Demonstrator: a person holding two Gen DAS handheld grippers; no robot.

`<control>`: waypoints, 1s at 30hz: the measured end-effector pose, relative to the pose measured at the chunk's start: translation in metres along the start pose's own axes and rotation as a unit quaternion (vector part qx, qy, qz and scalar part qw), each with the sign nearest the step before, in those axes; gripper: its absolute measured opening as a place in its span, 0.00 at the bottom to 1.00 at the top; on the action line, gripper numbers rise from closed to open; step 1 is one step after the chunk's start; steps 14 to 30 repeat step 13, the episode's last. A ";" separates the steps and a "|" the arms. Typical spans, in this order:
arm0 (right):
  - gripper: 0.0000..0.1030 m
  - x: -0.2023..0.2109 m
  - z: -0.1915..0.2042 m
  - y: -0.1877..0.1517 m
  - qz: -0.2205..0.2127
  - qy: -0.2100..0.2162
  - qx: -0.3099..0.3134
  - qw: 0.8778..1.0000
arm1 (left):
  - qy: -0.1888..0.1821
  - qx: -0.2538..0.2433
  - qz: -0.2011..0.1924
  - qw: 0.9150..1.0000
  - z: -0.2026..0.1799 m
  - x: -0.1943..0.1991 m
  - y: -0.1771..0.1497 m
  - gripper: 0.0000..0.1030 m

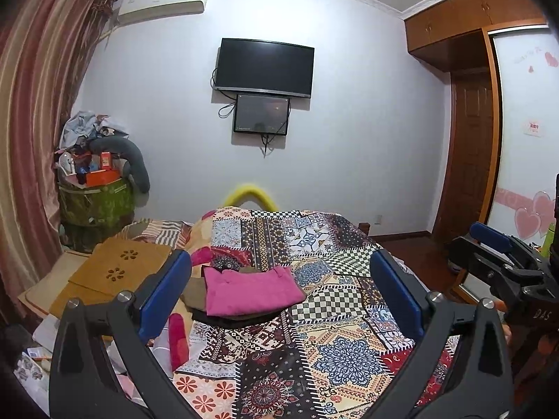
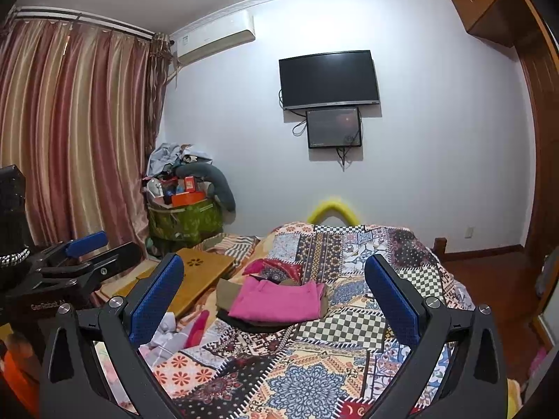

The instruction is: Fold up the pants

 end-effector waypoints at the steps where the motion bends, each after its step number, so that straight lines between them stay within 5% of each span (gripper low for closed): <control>1: 1.00 0.000 0.000 -0.001 0.001 0.000 -0.001 1.000 | -0.001 -0.001 0.000 1.000 -0.001 0.000 0.000 1.00; 30: 1.00 -0.003 -0.002 -0.003 0.009 0.003 -0.004 1.000 | -0.004 -0.002 0.010 1.000 -0.003 -0.004 -0.003 1.00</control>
Point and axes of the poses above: each gripper's, at about its wrist camera, not at the fingertips, and x roughly against the way its jaws point, z to its left, y to its top, the point moved 5 cm from there along -x, roughly the way its jaws point, and after that the axes turned 10 degrees about -z, right-handed, at the moved point
